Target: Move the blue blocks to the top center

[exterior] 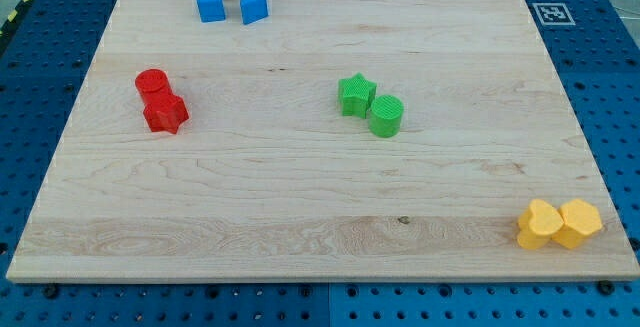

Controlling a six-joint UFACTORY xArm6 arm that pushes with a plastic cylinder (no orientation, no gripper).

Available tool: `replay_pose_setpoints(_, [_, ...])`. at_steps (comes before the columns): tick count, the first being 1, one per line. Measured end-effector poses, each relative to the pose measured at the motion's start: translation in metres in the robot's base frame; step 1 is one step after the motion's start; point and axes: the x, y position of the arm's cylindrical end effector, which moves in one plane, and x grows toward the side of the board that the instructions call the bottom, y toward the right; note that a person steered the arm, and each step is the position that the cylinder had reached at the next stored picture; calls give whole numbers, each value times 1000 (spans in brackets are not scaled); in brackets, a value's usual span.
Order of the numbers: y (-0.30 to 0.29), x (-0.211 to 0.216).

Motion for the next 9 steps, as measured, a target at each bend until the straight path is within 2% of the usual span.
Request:
replay_pose_setpoints(1, [-62,1])
replay_pose_setpoints(2, [-96,5])
replay_pose_setpoints(3, [-97,21])
replay_pose_setpoints(5, [-53,44])
replay_pose_setpoints(9, [72,48])
